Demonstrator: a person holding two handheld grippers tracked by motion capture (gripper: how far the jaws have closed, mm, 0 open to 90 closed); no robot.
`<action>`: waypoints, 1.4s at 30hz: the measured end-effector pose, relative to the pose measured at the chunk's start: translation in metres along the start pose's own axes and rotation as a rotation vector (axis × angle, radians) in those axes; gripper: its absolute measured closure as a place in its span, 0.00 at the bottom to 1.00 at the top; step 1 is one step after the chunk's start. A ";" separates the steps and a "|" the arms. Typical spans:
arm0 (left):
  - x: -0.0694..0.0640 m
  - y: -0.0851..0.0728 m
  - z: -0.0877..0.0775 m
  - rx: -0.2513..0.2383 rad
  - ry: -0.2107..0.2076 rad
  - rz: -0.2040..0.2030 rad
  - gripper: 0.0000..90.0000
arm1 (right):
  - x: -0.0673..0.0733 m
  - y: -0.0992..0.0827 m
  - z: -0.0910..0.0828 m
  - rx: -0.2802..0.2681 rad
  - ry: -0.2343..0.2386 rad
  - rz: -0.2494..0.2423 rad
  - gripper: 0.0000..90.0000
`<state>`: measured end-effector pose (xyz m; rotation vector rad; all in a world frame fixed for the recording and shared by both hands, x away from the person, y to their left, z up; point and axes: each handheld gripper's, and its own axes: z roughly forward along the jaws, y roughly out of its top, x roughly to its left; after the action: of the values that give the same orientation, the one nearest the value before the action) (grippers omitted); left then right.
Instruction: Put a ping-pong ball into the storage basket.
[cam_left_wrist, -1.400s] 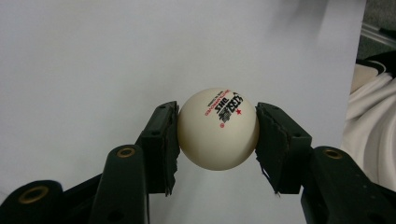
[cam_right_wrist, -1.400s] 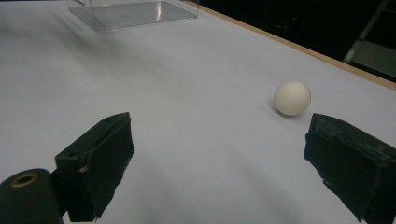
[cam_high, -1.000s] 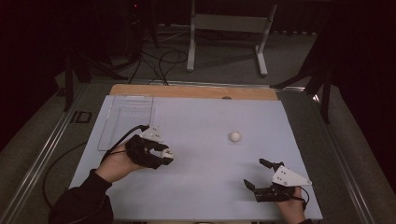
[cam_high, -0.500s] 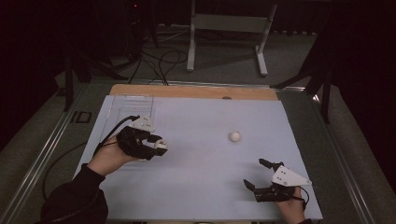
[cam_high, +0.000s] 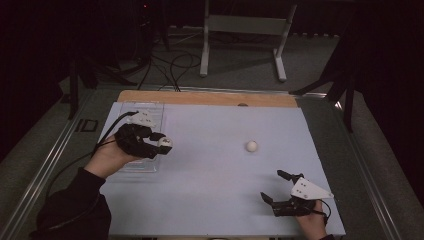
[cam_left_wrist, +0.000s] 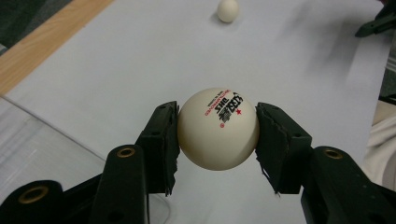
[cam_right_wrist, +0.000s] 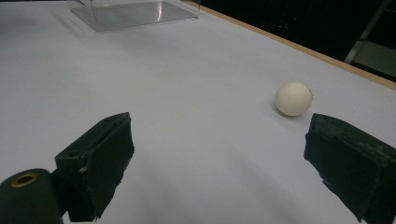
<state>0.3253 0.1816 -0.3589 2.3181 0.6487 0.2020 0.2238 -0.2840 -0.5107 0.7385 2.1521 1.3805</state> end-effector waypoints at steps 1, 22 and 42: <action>0.002 0.000 -0.001 -0.001 0.005 -0.001 0.58 | 0.000 0.000 0.000 -0.001 0.001 0.003 0.09; 0.036 0.004 -0.012 -0.053 0.092 -0.103 0.58 | 0.000 0.000 0.000 -0.002 0.002 0.002 0.09; 0.058 -0.019 0.002 -0.067 0.226 -0.236 0.58 | 0.000 -0.001 0.000 0.004 0.003 0.006 0.09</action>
<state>0.3690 0.2214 -0.3752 2.1500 1.0060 0.3724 0.2241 -0.2841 -0.5116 0.7458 2.1576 1.3815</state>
